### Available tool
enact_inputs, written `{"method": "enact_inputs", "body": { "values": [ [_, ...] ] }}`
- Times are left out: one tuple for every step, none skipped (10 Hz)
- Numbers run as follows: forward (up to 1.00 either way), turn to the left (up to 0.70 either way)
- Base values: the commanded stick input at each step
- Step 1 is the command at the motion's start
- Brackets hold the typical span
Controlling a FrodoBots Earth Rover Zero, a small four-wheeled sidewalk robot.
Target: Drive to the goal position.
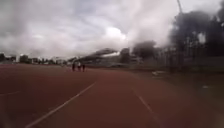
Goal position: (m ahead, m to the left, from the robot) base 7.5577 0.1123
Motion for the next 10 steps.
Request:
{"method": "enact_inputs", "body": {
  "values": [
    [0.85,-0.33],
    [0.85,-0.32],
    [0.85,-0.21],
    [0.85,-0.07],
    [0.85,0.0],
    [0.85,0.0],
    [0.85,0.0],
    [0.85,0.0],
    [0.85,0.0],
    [0.85,0.0]
  ]
}}
